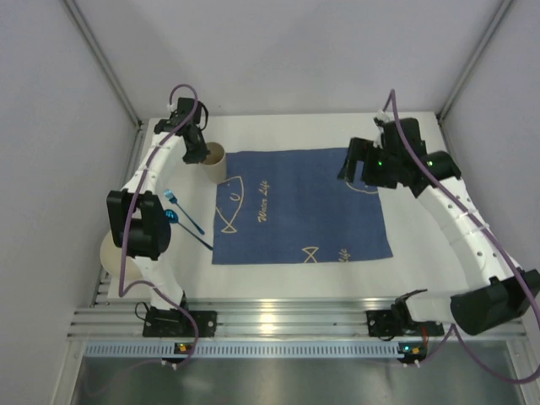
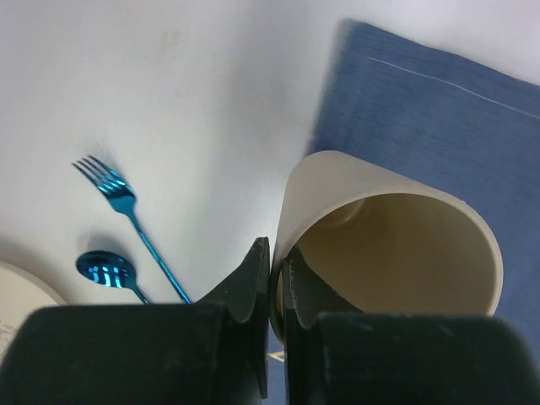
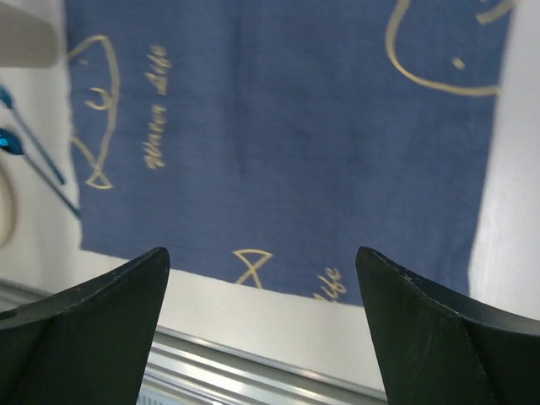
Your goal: Set the dinner table for one person
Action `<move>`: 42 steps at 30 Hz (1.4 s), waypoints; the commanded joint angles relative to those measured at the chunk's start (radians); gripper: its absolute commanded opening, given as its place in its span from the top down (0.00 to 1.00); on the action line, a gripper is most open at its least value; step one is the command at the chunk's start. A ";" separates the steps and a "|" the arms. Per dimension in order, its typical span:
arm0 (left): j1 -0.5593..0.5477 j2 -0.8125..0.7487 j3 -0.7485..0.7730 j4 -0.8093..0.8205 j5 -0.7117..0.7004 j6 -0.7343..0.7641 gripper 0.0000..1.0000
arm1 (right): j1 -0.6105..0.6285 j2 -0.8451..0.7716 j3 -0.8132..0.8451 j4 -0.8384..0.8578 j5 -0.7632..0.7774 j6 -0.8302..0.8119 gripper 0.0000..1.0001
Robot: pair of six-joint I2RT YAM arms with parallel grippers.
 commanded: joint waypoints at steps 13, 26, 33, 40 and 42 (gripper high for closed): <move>-0.490 -0.216 0.032 -0.123 0.004 -0.049 1.00 | 0.270 0.445 0.546 -0.054 0.013 0.014 0.11; -0.622 -0.273 0.018 -0.120 0.027 -0.106 1.00 | 0.337 0.431 0.299 0.013 0.062 0.033 0.65; -0.639 -0.282 -0.005 -0.137 -0.012 -0.134 0.64 | 0.337 0.448 0.387 -0.040 0.157 0.008 1.00; -0.628 -0.322 -0.059 -0.205 -0.263 -0.168 0.17 | 0.207 0.529 0.552 -0.160 0.248 -0.052 1.00; -0.616 -0.354 -0.115 -0.203 -0.282 -0.165 0.15 | 0.112 0.546 0.561 -0.155 0.222 -0.056 1.00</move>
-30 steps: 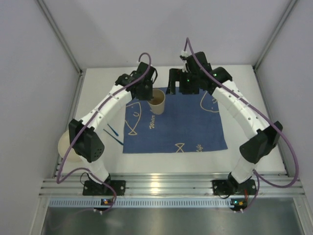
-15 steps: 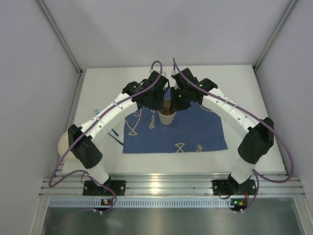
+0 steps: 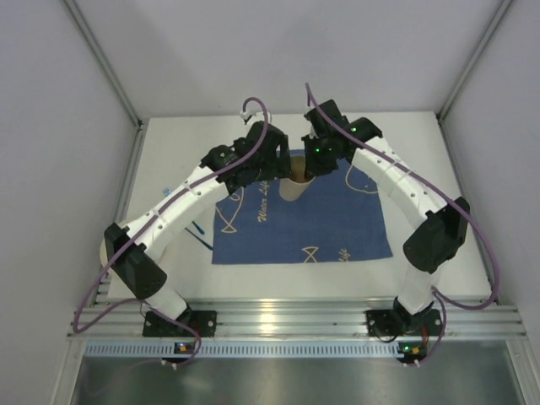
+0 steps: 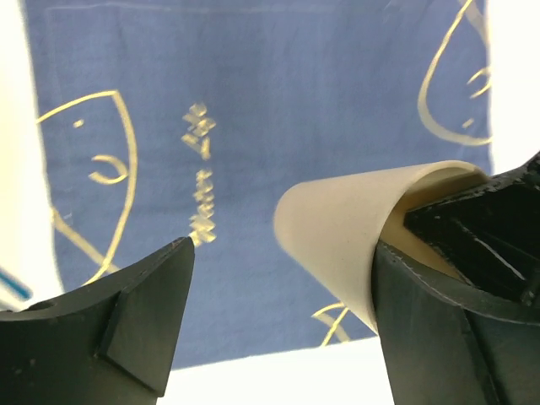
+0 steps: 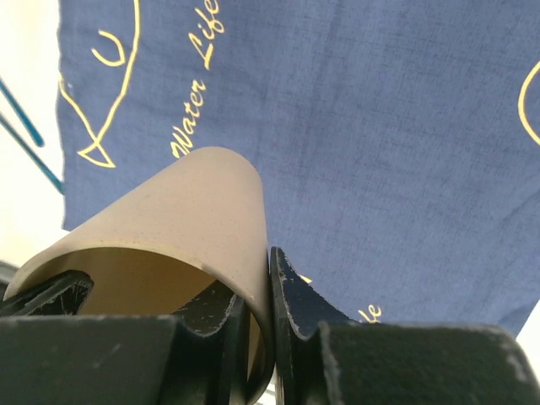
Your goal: Set the dinner table for one person
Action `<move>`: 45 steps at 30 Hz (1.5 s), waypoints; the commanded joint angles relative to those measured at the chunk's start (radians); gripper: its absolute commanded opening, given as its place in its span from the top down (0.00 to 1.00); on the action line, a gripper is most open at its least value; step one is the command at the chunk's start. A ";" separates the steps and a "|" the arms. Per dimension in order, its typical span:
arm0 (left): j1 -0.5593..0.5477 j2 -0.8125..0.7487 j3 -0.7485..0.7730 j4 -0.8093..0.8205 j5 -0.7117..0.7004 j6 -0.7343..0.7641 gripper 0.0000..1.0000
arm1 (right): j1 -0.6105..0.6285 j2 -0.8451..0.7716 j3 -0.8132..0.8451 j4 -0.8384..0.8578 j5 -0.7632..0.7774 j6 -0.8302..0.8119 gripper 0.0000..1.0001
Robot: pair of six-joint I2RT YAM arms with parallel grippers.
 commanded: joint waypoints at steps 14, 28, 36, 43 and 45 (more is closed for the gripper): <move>0.395 -0.414 -0.586 -0.096 0.028 -0.015 0.19 | -0.466 0.260 0.261 0.055 0.140 0.030 1.00; 0.435 -0.373 -0.583 -0.052 0.048 -0.034 0.20 | -0.479 0.334 0.238 0.136 0.108 0.056 1.00; 0.473 -0.350 -0.583 -0.032 0.091 -0.022 0.20 | -0.479 0.389 0.172 0.174 0.125 0.067 1.00; 0.507 -0.316 -0.569 -0.011 0.101 -0.002 0.20 | -0.468 0.395 0.147 0.168 0.134 0.061 0.36; 0.527 -0.310 -0.572 -0.003 0.109 0.001 0.20 | -0.466 0.389 0.155 0.162 0.137 0.058 0.25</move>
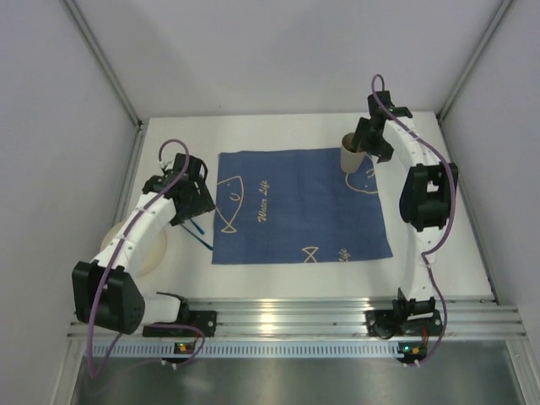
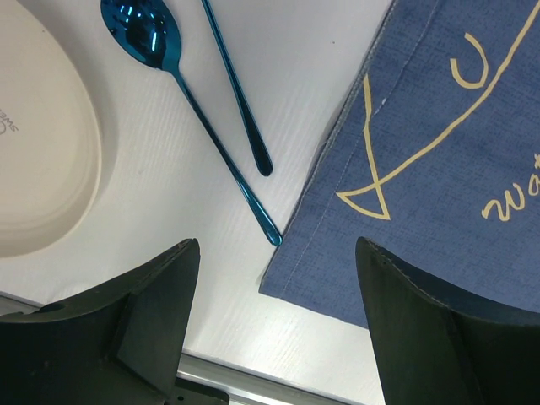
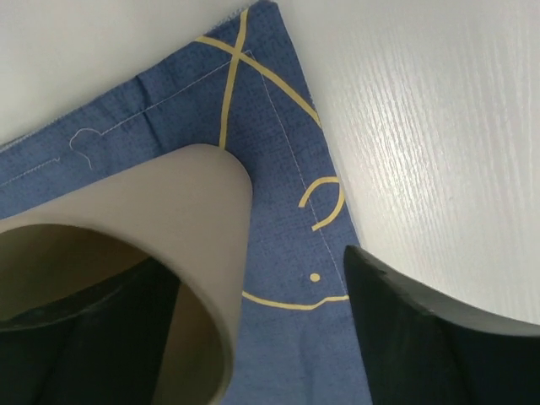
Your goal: Set the dinner table for one person
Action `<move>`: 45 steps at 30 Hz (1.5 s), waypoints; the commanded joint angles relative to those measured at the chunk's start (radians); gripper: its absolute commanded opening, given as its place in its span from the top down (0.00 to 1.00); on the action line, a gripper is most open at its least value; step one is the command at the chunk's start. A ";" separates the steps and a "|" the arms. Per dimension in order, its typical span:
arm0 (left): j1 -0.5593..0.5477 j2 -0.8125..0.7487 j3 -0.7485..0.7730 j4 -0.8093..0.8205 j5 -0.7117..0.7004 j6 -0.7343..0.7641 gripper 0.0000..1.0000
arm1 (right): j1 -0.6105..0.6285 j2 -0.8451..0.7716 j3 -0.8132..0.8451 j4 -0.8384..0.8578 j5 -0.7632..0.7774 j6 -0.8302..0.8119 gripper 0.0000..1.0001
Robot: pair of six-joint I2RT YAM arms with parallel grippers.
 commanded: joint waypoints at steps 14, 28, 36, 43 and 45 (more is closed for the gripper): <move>0.191 0.168 -0.021 0.200 0.049 0.060 0.25 | 0.127 -0.362 0.028 -0.098 -0.085 0.009 0.10; 0.273 0.466 0.030 0.395 0.024 0.093 0.32 | 0.181 -0.824 -0.435 -0.164 -0.034 -0.036 0.09; 0.292 0.523 0.068 0.423 0.101 0.094 0.37 | 0.181 -0.890 -0.506 -0.200 -0.026 -0.019 0.10; 0.292 0.475 0.099 0.354 0.128 0.087 0.39 | 0.181 -0.856 -0.478 -0.200 -0.016 -0.022 0.10; 0.292 0.471 0.102 0.352 0.122 0.099 0.39 | 0.181 -0.850 -0.477 -0.195 -0.014 -0.022 0.10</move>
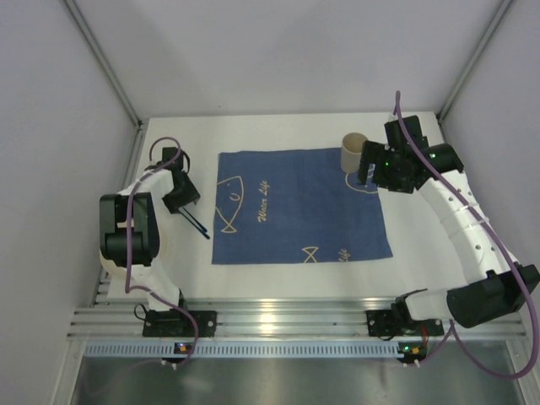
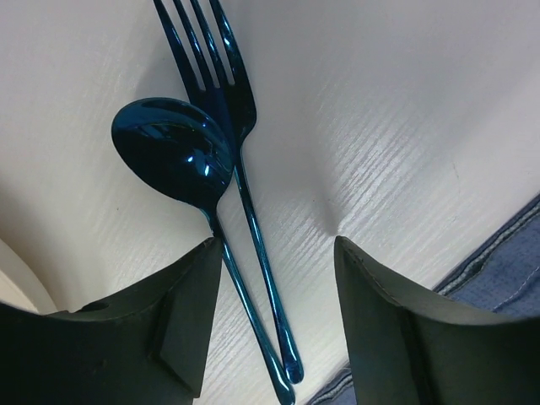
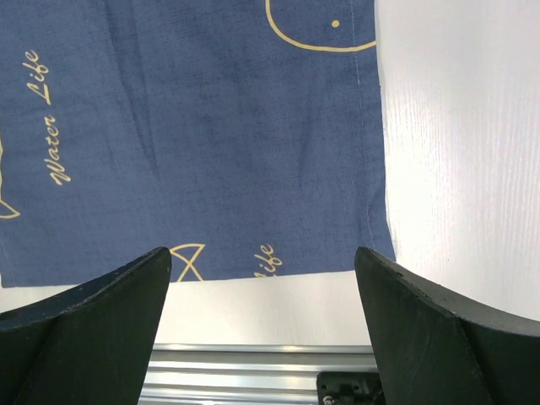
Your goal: Set the dinner table for one person
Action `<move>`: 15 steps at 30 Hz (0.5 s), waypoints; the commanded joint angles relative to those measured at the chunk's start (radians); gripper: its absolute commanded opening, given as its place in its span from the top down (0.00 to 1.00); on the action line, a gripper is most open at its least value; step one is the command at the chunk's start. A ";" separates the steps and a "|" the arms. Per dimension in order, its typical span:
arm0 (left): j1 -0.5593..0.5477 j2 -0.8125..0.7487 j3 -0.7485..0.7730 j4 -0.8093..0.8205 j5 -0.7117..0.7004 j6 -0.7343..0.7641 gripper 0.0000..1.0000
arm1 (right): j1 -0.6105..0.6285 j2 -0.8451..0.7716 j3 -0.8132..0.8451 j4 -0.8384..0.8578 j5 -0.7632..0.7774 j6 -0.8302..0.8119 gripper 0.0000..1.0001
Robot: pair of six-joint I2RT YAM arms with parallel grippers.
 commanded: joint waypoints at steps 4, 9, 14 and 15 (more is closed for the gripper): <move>0.003 0.006 0.065 -0.036 0.013 0.010 0.41 | 0.004 0.015 0.029 0.005 0.009 -0.002 0.10; 0.002 -0.015 0.077 -0.034 0.033 -0.007 0.42 | 0.007 0.017 0.016 0.011 0.009 -0.003 0.10; 0.002 0.009 0.079 -0.034 0.020 -0.002 0.42 | 0.008 0.008 -0.008 0.019 0.006 -0.003 0.10; 0.003 0.011 0.077 -0.034 0.015 -0.003 0.42 | 0.007 0.008 -0.010 0.019 0.008 -0.005 0.11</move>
